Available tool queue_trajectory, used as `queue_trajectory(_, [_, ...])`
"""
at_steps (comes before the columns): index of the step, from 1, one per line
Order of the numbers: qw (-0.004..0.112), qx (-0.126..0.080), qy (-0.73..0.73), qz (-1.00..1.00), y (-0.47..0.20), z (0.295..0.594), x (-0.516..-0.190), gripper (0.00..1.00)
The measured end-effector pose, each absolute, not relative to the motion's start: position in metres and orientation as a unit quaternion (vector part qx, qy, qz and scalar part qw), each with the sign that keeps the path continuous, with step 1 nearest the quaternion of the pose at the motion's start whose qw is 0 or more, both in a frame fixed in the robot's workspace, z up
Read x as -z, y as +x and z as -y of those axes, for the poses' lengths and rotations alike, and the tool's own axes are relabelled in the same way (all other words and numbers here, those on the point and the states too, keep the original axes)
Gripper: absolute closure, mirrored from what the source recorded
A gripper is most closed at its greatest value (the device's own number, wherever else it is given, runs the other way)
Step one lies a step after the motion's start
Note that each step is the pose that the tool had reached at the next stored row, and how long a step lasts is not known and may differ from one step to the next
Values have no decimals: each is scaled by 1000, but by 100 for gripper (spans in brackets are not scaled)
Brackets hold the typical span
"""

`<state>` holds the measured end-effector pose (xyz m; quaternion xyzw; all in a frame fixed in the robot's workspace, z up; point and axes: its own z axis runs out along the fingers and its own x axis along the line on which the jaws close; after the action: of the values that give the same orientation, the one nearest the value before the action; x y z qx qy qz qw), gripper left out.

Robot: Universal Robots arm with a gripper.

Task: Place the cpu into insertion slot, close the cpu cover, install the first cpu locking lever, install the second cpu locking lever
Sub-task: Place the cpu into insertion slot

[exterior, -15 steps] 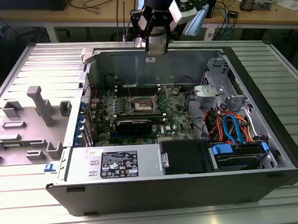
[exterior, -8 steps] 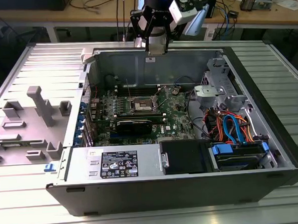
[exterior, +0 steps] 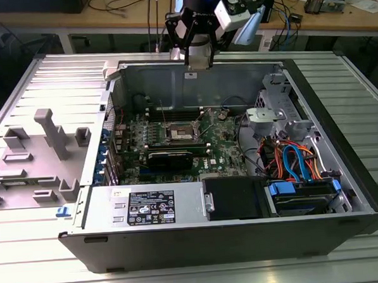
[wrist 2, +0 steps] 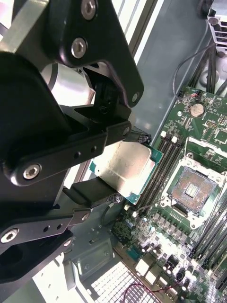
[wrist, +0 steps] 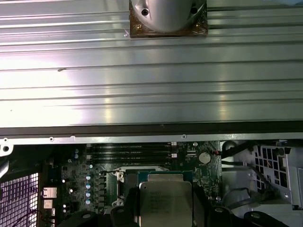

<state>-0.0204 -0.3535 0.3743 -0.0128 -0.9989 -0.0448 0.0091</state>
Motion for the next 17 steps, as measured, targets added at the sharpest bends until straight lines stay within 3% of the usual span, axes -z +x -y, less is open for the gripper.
queue_trajectory(17, [8, 44, -34, 998, -20, 359, -373, 45])
